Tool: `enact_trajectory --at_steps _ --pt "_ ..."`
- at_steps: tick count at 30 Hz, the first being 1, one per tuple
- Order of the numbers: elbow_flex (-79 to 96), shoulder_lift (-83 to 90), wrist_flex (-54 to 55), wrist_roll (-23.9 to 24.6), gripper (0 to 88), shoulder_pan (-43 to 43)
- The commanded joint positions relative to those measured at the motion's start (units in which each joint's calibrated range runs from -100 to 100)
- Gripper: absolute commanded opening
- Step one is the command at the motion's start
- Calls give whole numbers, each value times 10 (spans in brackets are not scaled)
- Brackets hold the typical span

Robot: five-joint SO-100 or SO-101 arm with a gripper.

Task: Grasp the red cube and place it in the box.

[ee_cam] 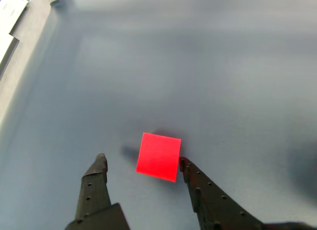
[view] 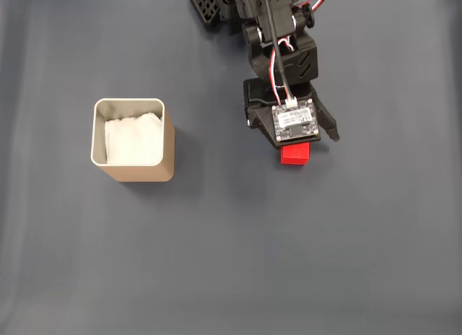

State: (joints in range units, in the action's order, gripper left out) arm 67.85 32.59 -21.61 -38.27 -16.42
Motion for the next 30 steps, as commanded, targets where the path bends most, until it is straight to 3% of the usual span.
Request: enact_trajectory --at_steps 1,30 --pt "-28 -4 11 0 368 6" --pt "-26 -46 40 -2 367 11"
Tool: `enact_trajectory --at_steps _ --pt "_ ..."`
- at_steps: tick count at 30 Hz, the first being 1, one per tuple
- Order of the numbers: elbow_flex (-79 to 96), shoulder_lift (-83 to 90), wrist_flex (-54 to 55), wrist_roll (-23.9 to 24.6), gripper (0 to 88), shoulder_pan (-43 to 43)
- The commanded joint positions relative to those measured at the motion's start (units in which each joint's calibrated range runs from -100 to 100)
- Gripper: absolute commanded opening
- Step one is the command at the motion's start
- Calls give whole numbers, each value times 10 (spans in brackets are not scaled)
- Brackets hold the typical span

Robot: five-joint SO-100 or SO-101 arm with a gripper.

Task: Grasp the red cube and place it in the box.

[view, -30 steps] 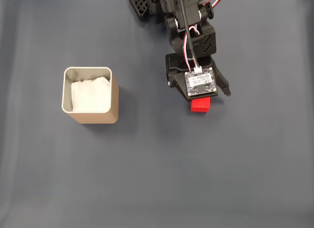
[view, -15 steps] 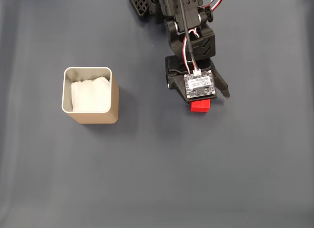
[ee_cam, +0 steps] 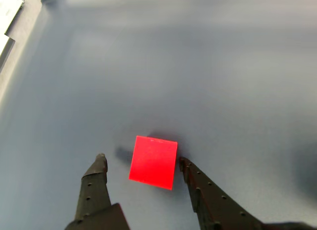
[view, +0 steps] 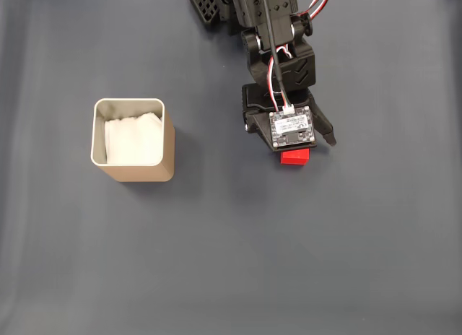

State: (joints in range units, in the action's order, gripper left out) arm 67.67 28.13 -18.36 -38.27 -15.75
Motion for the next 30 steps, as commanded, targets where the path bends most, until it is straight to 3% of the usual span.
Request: enact_trajectory --at_steps 1,19,30 --pt "-24 -1 8 -2 367 4" --pt "-20 -5 11 0 358 6" --pt "-19 -3 6 -9 229 7"
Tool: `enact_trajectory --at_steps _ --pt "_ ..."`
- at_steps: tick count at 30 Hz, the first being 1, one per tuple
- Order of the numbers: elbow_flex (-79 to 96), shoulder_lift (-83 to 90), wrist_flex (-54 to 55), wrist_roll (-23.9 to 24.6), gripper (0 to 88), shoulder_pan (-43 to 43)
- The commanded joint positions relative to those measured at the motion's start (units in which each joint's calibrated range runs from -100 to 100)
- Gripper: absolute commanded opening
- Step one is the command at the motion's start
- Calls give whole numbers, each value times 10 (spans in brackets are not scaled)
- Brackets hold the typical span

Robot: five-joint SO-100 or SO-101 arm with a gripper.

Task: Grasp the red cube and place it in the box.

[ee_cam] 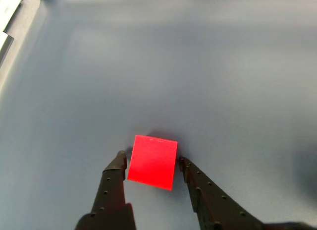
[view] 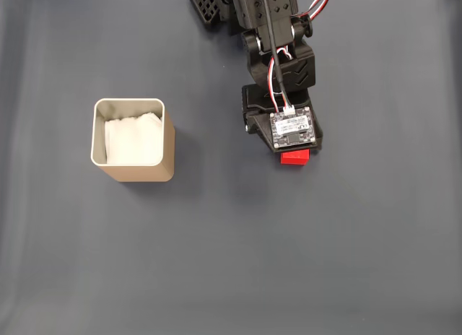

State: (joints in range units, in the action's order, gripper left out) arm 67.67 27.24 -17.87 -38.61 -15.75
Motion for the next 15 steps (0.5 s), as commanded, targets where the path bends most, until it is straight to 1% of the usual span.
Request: enact_trajectory --at_steps 1,12,15 --pt "-19 6 1 -6 219 7" --pt "-19 7 -4 -11 104 7" --pt "-19 7 -6 -13 89 7"
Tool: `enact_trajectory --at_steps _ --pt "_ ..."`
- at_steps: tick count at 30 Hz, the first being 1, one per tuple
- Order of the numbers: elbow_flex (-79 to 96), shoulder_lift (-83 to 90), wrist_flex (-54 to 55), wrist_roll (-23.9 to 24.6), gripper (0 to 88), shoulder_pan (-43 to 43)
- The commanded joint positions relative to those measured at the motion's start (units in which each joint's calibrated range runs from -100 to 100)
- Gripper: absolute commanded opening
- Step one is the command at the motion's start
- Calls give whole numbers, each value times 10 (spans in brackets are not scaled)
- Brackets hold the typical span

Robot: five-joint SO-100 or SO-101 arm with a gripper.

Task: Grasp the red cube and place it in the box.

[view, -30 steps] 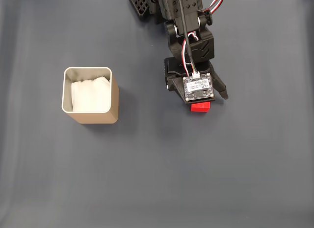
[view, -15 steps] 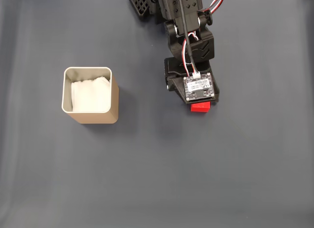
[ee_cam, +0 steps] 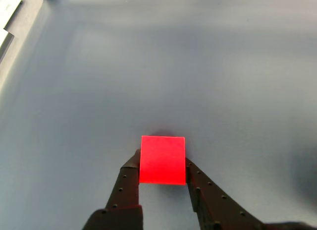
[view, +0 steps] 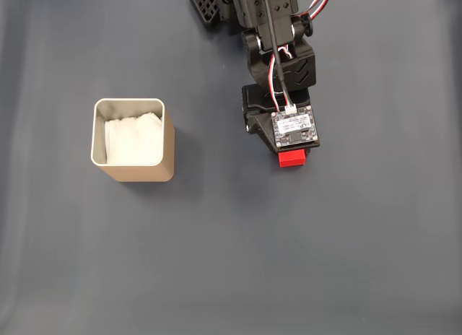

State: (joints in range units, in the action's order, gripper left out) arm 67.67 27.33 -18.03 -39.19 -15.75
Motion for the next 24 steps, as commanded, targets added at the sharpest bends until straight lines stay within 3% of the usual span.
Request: enact_trajectory --at_steps 1,14,24 --pt "-19 6 -5 -7 86 7" --pt "-34 30 -38 -17 71 12" --pt "-146 79 -200 -15 35 24"
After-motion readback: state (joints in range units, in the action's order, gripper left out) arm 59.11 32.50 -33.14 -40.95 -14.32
